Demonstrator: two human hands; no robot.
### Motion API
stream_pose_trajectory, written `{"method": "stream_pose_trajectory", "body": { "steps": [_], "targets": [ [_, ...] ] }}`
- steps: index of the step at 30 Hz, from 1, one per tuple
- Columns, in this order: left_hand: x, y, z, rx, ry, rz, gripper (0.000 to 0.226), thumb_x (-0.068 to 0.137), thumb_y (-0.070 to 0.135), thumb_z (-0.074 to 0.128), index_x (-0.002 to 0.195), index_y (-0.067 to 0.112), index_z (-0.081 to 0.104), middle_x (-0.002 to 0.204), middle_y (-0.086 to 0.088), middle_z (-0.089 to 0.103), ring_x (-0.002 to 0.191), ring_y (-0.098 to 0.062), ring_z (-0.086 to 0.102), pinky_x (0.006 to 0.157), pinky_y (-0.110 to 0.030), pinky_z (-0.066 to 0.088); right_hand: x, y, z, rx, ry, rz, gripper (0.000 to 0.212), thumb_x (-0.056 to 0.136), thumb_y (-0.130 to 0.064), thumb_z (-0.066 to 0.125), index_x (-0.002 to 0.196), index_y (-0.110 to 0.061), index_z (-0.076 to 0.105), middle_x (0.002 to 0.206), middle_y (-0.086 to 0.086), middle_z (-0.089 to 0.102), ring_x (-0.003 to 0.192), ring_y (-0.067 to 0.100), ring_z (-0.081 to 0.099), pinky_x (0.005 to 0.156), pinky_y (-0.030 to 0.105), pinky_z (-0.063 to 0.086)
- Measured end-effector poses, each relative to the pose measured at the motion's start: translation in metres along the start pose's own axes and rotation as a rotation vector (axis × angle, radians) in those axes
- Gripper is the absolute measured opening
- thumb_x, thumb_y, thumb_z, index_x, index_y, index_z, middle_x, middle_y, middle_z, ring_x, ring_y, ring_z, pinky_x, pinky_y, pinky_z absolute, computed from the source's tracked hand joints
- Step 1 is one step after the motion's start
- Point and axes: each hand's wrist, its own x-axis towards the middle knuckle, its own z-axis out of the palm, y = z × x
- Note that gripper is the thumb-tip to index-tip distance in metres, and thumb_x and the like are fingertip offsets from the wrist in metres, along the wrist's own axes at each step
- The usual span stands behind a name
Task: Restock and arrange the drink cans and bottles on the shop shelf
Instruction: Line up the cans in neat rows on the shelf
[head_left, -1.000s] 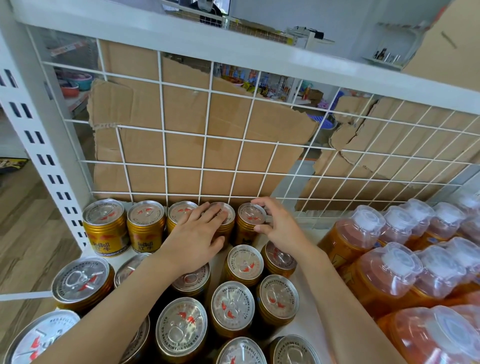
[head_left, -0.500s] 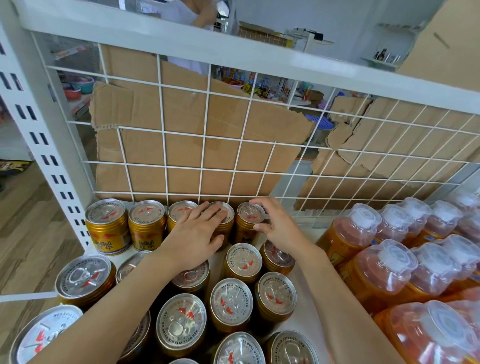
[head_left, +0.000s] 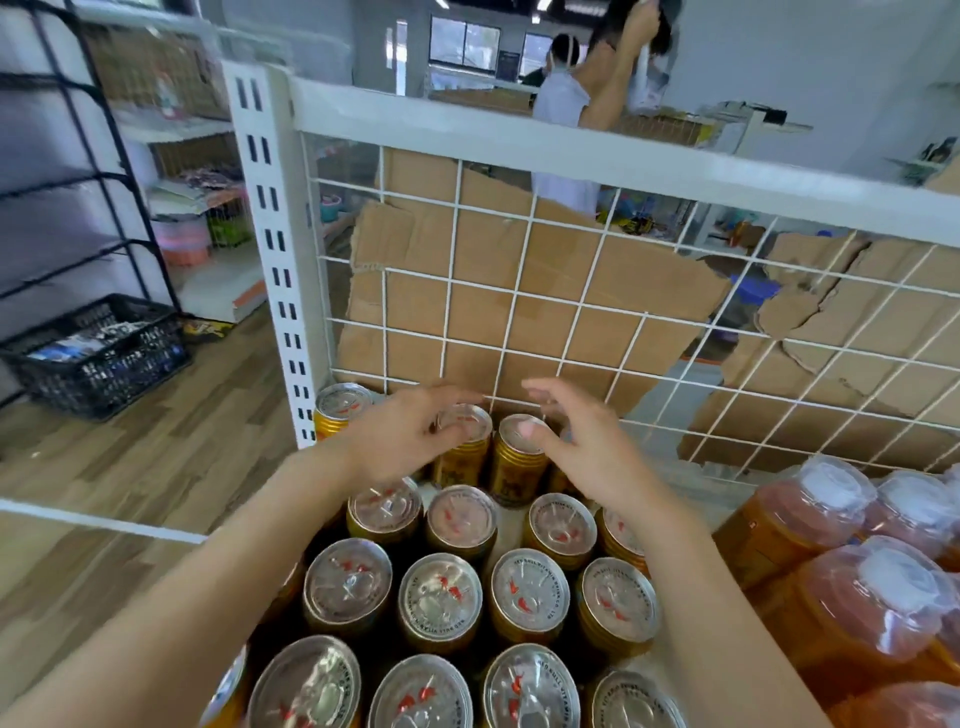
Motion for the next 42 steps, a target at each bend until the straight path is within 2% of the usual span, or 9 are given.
{"method": "stream_pose_trajectory", "body": {
  "steps": [4, 8, 12, 14, 18, 24, 32, 36, 42],
  "targets": [
    [-0.046, -0.025, -0.030, -0.027, 0.127, -0.137, 0.035, 0.092, 0.028, 0.055, 0.127, 0.027, 0.054, 0.125, 0.008, 0.058, 0.112, -0.010, 0.054, 0.099, -0.032, 0.043, 0.008, -0.026, 0.026, 0.048, -0.176, -0.123, 0.042, 0.090, -0.033, 0.059, 0.129, -0.034, 0.046, 0.133, -0.010, 0.051, 0.121, 0.008, 0.048, 0.103, 0.039, 0.040],
    [-0.089, -0.054, -0.038, -0.102, 0.120, -0.332, 0.035, 0.086, 0.031, 0.063, 0.120, 0.030, 0.056, 0.120, 0.004, 0.062, 0.100, -0.011, 0.062, 0.091, -0.034, 0.050, 0.010, -0.047, 0.050, 0.058, -0.421, -0.221, 0.048, 0.090, -0.027, 0.059, 0.135, -0.030, 0.043, 0.138, -0.006, 0.047, 0.120, 0.008, 0.048, 0.099, 0.032, 0.042],
    [-0.107, -0.065, -0.033, -0.034, -0.003, -0.379, 0.065, 0.074, 0.046, 0.072, 0.130, 0.021, 0.051, 0.131, 0.004, 0.055, 0.112, -0.007, 0.054, 0.097, -0.026, 0.045, 0.012, -0.062, 0.063, -0.086, -0.556, -0.304, 0.058, 0.088, -0.024, 0.063, 0.141, -0.027, 0.039, 0.144, -0.002, 0.040, 0.128, 0.015, 0.041, 0.104, 0.032, 0.035],
    [-0.106, -0.066, -0.029, 0.044, 0.024, -0.385, 0.068, 0.075, 0.042, 0.074, 0.134, 0.021, 0.046, 0.132, 0.004, 0.053, 0.114, -0.010, 0.053, 0.095, -0.026, 0.045, 0.014, -0.066, 0.065, -0.124, -0.571, -0.304, 0.064, 0.086, -0.022, 0.066, 0.142, -0.026, 0.036, 0.145, -0.002, 0.038, 0.129, 0.017, 0.039, 0.105, 0.032, 0.034],
    [-0.097, -0.073, -0.027, 0.168, 0.041, -0.373, 0.065, 0.076, 0.037, 0.074, 0.133, 0.021, 0.047, 0.131, 0.002, 0.053, 0.114, -0.013, 0.052, 0.092, -0.021, 0.040, 0.015, -0.067, 0.069, -0.123, -0.561, -0.264, 0.067, 0.083, -0.021, 0.069, 0.141, -0.027, 0.036, 0.146, -0.005, 0.037, 0.131, 0.015, 0.037, 0.106, 0.031, 0.031],
    [-0.080, -0.087, -0.036, 0.147, 0.022, -0.330, 0.057, 0.081, 0.029, 0.071, 0.132, 0.021, 0.048, 0.136, 0.001, 0.044, 0.122, -0.017, 0.046, 0.098, -0.025, 0.038, 0.018, -0.071, 0.075, -0.089, -0.383, -0.127, 0.062, 0.085, -0.030, 0.067, 0.139, -0.027, 0.037, 0.144, -0.003, 0.041, 0.127, 0.016, 0.043, 0.097, 0.028, 0.036],
    [-0.078, -0.116, -0.042, -0.204, 0.039, -0.238, 0.055, 0.075, 0.012, 0.077, 0.124, 0.019, 0.054, 0.120, 0.003, 0.048, 0.113, -0.014, 0.053, 0.095, -0.027, 0.049, 0.023, -0.080, 0.088, -0.124, -0.233, -0.040, 0.061, 0.082, -0.035, 0.068, 0.136, -0.025, 0.041, 0.139, -0.004, 0.047, 0.122, 0.015, 0.047, 0.093, 0.025, 0.039],
    [-0.079, -0.121, -0.042, -0.255, 0.055, -0.190, 0.054, 0.076, 0.011, 0.076, 0.124, 0.019, 0.053, 0.121, 0.003, 0.052, 0.113, -0.014, 0.053, 0.096, -0.034, 0.048, 0.024, -0.083, 0.091, -0.133, -0.208, -0.032, 0.062, 0.083, -0.031, 0.068, 0.138, -0.022, 0.040, 0.139, -0.002, 0.046, 0.122, 0.015, 0.046, 0.093, 0.024, 0.038],
    [-0.077, -0.117, -0.034, -0.089, 0.102, -0.122, 0.063, 0.077, 0.025, 0.075, 0.133, 0.018, 0.047, 0.117, 0.004, 0.049, 0.101, -0.008, 0.053, 0.081, -0.015, 0.046, 0.022, -0.085, 0.098, -0.174, -0.096, 0.052, 0.063, 0.079, -0.041, 0.070, 0.133, -0.023, 0.043, 0.134, -0.003, 0.051, 0.117, 0.016, 0.050, 0.086, 0.024, 0.039]
  ]
}}
